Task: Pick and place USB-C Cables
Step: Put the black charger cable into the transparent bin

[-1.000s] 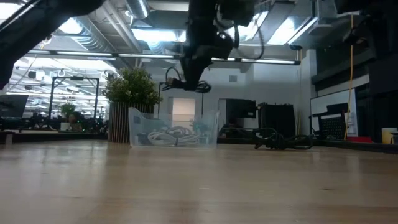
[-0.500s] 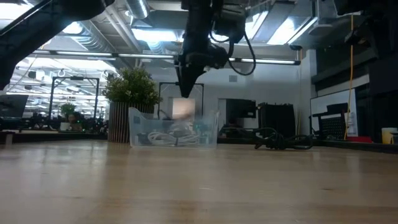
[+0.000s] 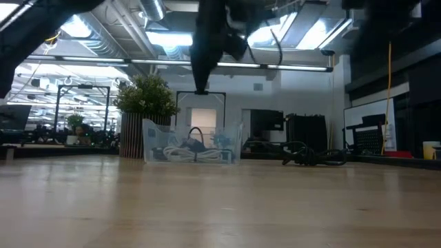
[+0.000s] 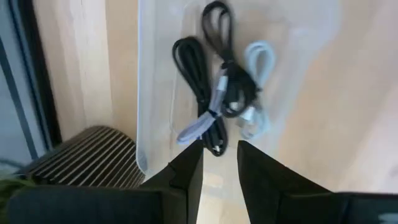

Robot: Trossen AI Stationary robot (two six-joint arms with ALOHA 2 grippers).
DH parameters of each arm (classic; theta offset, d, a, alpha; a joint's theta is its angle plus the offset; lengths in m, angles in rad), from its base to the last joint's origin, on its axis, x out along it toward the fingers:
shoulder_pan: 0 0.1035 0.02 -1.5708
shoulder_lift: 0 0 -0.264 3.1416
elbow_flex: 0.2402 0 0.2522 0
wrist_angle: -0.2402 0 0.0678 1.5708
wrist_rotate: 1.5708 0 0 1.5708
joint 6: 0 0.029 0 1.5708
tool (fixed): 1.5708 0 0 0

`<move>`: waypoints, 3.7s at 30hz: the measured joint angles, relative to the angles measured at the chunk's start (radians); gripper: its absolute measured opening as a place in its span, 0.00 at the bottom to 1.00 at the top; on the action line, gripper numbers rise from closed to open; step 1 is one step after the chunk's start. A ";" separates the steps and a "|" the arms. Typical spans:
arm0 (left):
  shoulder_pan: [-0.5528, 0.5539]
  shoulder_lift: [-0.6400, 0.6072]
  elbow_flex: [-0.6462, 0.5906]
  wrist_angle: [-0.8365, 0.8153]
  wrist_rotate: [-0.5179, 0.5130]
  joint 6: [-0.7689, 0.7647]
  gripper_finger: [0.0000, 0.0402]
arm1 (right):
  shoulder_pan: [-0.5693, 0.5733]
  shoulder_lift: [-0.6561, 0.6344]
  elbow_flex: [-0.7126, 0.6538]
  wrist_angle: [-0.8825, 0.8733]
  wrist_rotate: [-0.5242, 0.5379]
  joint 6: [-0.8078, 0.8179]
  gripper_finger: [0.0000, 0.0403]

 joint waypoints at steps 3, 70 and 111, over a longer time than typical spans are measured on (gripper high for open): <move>-0.025 -0.076 0.000 0.000 0.006 0.010 0.22 | -0.009 0.003 -0.056 0.204 0.167 -0.084 0.35; -0.647 -0.472 -1.518 2.036 -0.417 -0.544 0.22 | -0.805 0.931 0.516 -0.307 -0.430 -0.844 0.35; -0.654 -0.433 -1.516 2.164 -0.422 -0.492 0.22 | -0.786 0.921 0.196 -0.019 -0.470 -0.778 0.35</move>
